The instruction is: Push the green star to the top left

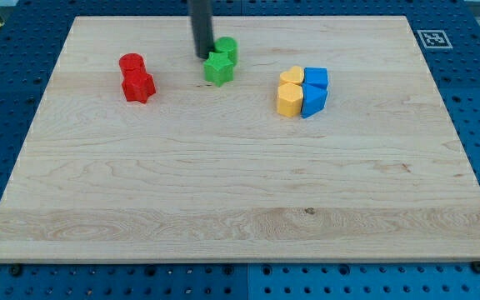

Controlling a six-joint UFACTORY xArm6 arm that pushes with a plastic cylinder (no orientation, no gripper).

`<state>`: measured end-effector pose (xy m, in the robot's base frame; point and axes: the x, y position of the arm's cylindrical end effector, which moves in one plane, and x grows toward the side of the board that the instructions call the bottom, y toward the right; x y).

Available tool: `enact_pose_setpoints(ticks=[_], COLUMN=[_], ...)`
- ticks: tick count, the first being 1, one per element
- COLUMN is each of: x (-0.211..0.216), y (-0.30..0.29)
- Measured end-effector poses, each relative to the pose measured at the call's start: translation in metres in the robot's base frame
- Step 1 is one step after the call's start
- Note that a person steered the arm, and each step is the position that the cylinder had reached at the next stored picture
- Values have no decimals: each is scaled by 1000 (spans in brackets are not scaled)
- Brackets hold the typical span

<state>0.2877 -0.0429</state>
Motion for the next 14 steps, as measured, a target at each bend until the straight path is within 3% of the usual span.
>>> enact_pose_setpoints(ticks=[1,2,5,8,10,12,13,14], x=[9,35,72,43,32,-7,-7,20], y=[51,66,62,-41,-55,-110,-118,-119])
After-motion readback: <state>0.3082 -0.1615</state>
